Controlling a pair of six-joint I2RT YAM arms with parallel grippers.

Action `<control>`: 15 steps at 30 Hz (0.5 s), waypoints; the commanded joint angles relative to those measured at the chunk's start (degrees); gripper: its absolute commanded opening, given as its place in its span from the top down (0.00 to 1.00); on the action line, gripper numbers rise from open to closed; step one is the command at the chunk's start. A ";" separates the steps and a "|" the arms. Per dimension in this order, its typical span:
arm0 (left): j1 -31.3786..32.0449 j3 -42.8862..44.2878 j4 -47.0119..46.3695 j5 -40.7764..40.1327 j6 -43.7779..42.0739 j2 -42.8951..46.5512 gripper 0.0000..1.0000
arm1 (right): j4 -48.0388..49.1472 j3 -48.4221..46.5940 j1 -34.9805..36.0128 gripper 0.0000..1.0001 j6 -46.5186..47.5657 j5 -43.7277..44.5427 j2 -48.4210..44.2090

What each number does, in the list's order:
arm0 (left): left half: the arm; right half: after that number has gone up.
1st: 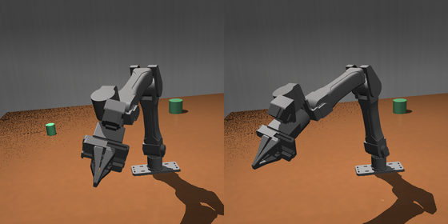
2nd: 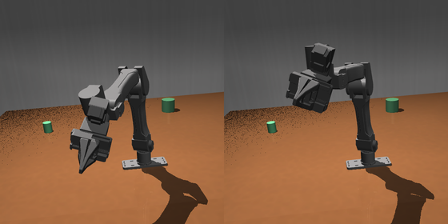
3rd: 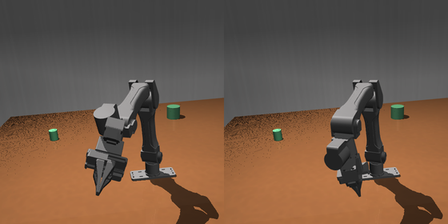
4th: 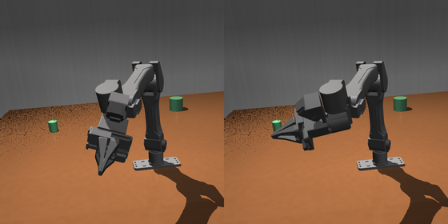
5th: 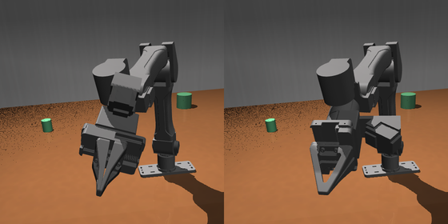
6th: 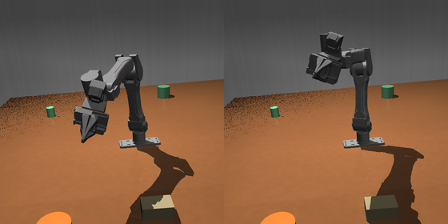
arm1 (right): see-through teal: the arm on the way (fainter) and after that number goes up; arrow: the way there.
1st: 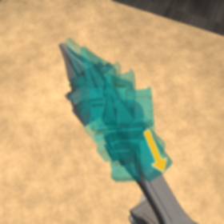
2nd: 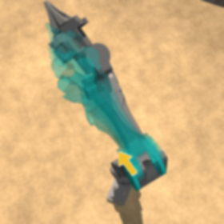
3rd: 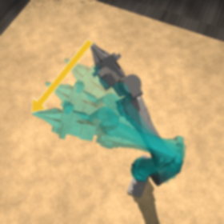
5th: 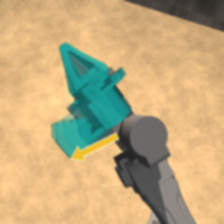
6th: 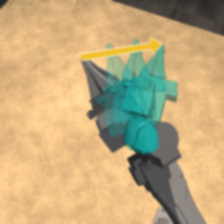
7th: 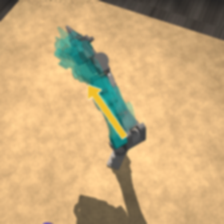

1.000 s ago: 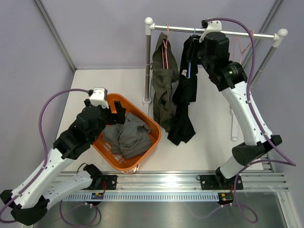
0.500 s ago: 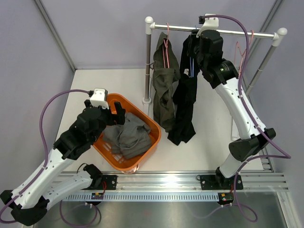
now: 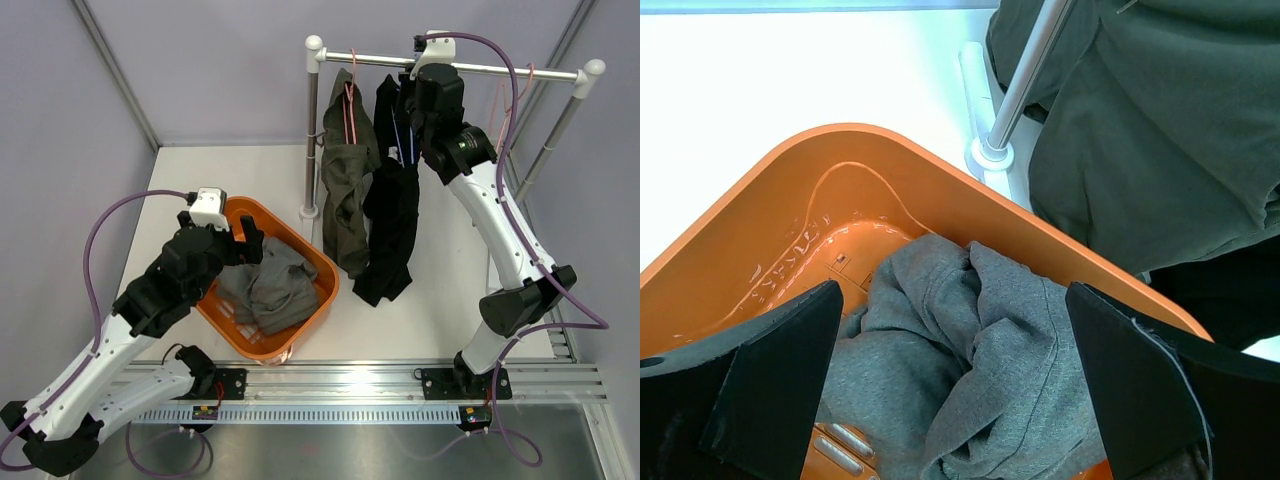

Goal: Remove the shorts from the hanger

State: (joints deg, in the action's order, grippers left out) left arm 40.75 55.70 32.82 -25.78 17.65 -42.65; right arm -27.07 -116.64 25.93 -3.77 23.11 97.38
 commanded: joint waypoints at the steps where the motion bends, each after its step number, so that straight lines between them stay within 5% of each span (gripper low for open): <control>1: -0.23 -0.16 -3.64 -1.47 -0.77 0.90 0.01 | 2.55 -1.57 0.52 0.88 0.52 2.02 0.17; 3: -0.23 -0.24 -3.64 -1.38 -0.77 0.99 0.01 | 2.11 -1.84 0.43 0.99 0.52 2.20 0.17; 15: -0.23 4.93 -3.99 2.22 -2.53 -1.28 0.01 | -1.76 -6.67 0.52 1.00 2.72 2.73 -4.92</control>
State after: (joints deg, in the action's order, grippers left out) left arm 40.75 56.51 32.91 -25.21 16.67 -42.94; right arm -30.48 -118.78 25.96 -2.42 24.36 97.12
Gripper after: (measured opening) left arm 0.988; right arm 0.091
